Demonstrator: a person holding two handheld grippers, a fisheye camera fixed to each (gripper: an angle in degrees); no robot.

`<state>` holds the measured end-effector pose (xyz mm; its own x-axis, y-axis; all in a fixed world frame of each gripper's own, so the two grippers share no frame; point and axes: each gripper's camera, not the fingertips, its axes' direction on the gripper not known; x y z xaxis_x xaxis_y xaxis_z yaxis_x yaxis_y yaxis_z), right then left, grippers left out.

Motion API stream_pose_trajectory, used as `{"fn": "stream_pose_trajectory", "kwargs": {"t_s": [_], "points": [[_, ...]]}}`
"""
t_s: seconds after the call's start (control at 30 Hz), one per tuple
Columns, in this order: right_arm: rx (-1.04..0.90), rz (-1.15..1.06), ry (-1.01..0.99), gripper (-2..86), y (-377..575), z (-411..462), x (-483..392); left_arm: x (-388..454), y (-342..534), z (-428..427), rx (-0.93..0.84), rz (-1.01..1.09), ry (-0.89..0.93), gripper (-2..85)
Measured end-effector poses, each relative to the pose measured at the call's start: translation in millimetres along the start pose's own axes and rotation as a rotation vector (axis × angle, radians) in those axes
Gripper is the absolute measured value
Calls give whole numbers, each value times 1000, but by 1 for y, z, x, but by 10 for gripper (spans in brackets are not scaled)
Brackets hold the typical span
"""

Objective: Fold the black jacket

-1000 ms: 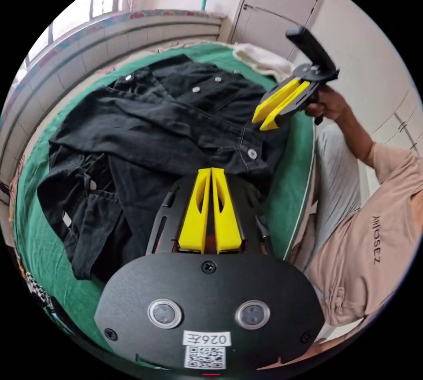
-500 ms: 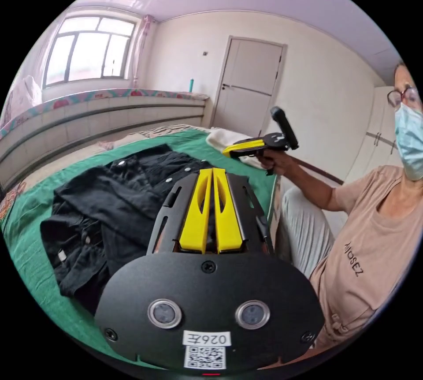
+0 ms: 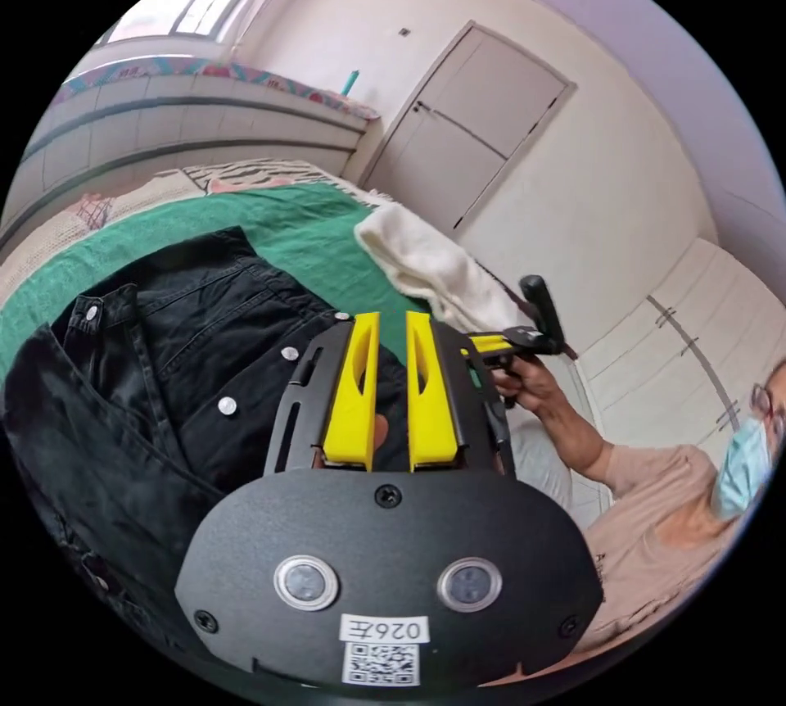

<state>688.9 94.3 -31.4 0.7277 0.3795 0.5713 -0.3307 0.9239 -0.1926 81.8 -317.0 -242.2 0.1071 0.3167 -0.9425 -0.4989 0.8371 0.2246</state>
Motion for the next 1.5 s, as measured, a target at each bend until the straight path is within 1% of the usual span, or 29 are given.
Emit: {"fn": "stream_pose_trajectory", "kwargs": {"t_s": [0.13,0.2,0.23,0.33,0.43,0.5,0.53,0.63,0.73,0.8,0.87,0.9,0.97,1.07,1.13,1.2,1.3,1.4,1.47,1.5], "points": [[-47,47,-91,95,-2,8,32,-27,-61,63,-158,-72,-137,120],[-90,67,-139,111,-5,18,42,-38,-80,87,-197,-97,-158,127],[-118,81,-159,103,-5,27,45,-45,-90,101,-222,-125,-161,131],[-107,84,-66,88,-7,24,44,-61,-111,135,-283,-196,-162,139],[-110,65,-6,74,-10,21,41,-73,-126,166,-380,-238,-217,142],[-114,51,-63,42,-13,20,42,-74,-134,177,-414,-248,-258,138],[-125,60,-132,32,-15,24,46,-73,-140,182,-442,-237,-281,139],[-119,55,-202,5,-22,25,47,-71,-152,192,-494,-225,-259,165],[-42,-4,-269,-7,-29,8,30,-74,-163,201,-531,-240,-197,203],[-2,-76,-219,-9,-31,-5,6,-72,-167,208,-560,-233,-192,212],[40,-190,-84,-10,-34,-17,-31,-71,-170,216,-595,-227,-212,203],[47,-216,-51,-10,-34,-19,-40,-71,-170,218,-603,-225,-221,197],[60,-290,43,-11,-37,-20,-67,-74,-166,221,-625,-222,-289,149],[48,-333,69,-11,-43,-20,-85,-81,-158,221,-650,-192,-378,67],[38,-337,67,-11,-48,-22,-88,-88,-152,215,-637,-194,-383,36],[40,-330,50,-11,-53,-27,-89,-98,-145,206,-608,-201,-328,19],[48,-310,-10,-11,-64,-34,-90,-112,-131,177,-519,-213,-223,8],[76,-313,-97,-11,-77,-44,-104,-122,-109,125,-382,-222,-115,3],[109,-344,-167,-11,-86,-52,-130,-131,-84,69,-259,-229,-30,1],[115,-354,-185,-11,-88,-53,-138,-133,-76,54,-231,-233,-11,1]]}}
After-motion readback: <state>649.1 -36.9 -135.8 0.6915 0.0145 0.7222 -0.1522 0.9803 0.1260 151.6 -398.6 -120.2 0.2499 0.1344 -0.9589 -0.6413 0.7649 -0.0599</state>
